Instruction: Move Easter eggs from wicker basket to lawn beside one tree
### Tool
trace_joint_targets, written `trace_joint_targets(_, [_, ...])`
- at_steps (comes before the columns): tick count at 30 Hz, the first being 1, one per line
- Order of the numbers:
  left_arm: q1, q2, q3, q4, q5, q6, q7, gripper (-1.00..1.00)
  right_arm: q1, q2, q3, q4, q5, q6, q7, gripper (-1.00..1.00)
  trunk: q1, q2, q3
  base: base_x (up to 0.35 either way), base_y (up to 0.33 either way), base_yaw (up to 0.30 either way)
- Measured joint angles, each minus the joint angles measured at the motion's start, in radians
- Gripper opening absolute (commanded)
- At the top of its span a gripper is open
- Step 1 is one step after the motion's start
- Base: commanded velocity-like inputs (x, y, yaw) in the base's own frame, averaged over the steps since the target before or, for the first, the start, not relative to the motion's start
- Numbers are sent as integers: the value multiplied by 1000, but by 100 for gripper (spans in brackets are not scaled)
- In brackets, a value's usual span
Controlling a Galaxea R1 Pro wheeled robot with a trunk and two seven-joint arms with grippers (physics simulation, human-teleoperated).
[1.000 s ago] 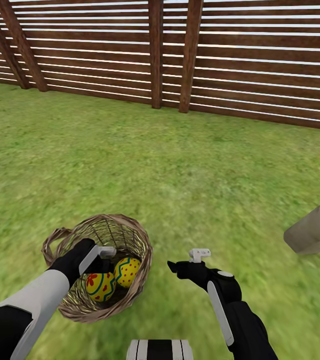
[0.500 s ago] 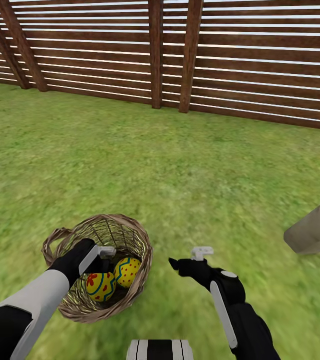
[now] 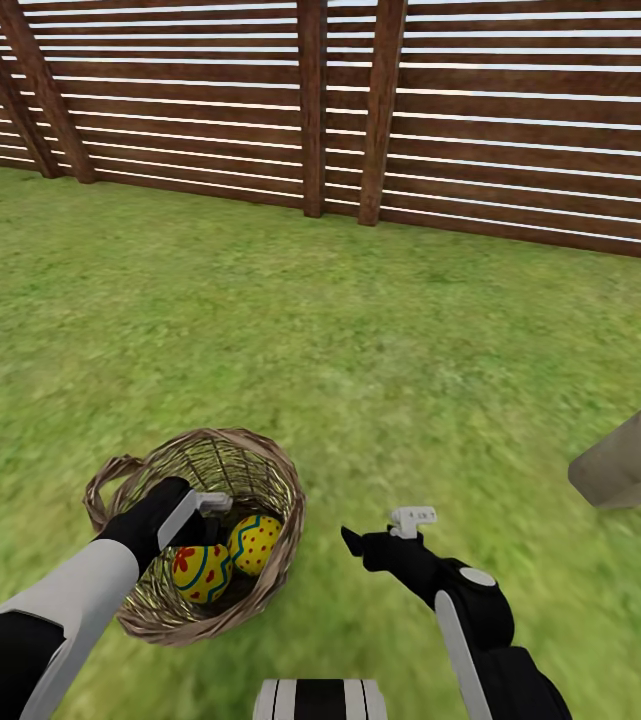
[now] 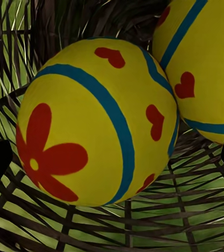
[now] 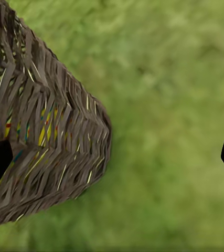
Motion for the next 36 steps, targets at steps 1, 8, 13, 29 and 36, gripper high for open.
trace_joint_targets(1, [0, 0, 0, 0, 0, 0, 0, 100, 1, 0, 0, -1, 0, 0, 1, 100, 0, 0, 0, 0, 0, 0])
trace_joint_targets(8, [0, 1, 0, 0, 1, 1, 1, 100, 1, 0, 0, -1, 0, 2, 2, 100, 1, -1, -11, 0, 0, 0])
trace_joint_targets(13, [0, 1, 0, 1, 2, 1, 7, 100, 2, 0, 0, -1, 0, 4, 2, 100, 2, -1, -19, 0, 0, 0])
trace_joint_targets(29, [0, 3, 2, 1, 2, 1, 38, 100, 2, 0, 0, -1, 0, 6, 2, 100, 4, -2, -31, 0, 0, 0])
trace_joint_targets(36, [0, 3, 2, 1, 3, 1, 38, 100, 2, 0, 0, -1, 0, 6, 2, 100, 5, -2, -39, 0, 0, 0])
